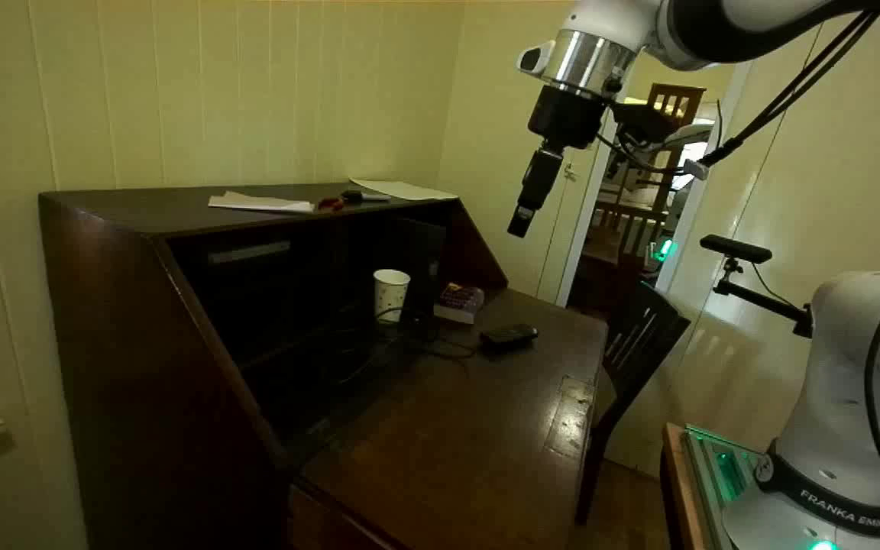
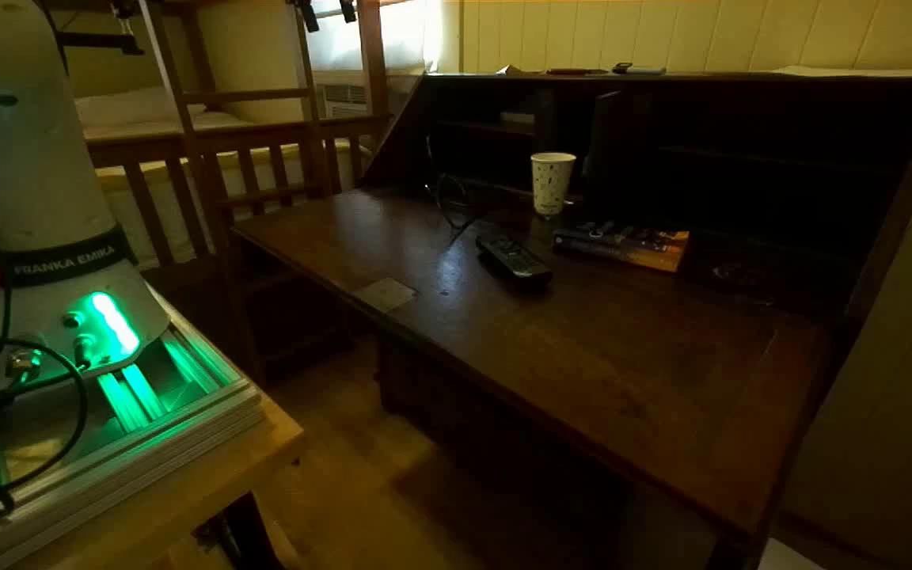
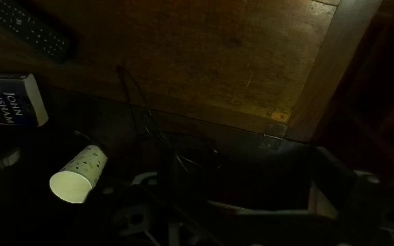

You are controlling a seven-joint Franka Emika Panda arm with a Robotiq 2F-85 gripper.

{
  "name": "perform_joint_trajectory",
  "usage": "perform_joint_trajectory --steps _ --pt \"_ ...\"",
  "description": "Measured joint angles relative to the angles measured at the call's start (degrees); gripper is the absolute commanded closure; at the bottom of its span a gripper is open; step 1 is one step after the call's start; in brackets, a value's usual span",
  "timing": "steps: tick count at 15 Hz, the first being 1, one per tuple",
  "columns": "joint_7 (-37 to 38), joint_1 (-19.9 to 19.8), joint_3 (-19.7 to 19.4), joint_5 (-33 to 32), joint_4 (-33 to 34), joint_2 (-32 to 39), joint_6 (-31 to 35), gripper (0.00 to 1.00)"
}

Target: Pick up the remote and put it on top of the cabinet

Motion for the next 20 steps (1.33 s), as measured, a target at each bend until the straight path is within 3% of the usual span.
perform_joint_trajectory --steps 8,11,14,18,20 --pt "-0.16 0.04 -0.04 -0.02 0.00 0.00 -0.02 0.00" --pt "-8.29 0.31 -1.79 -2.96 1.00 0.29 -0.51 0.00" --pt "-21.84 0.89 -8.09 -5.13 5.35 2.13 -2.05 0.00" --pt "-40.09 7.33 -23.29 -5.45 14.57 6.56 -7.89 0.00" --pt "-48.38 7.65 -28.94 -5.21 19.31 8.92 -12.72 0.00"
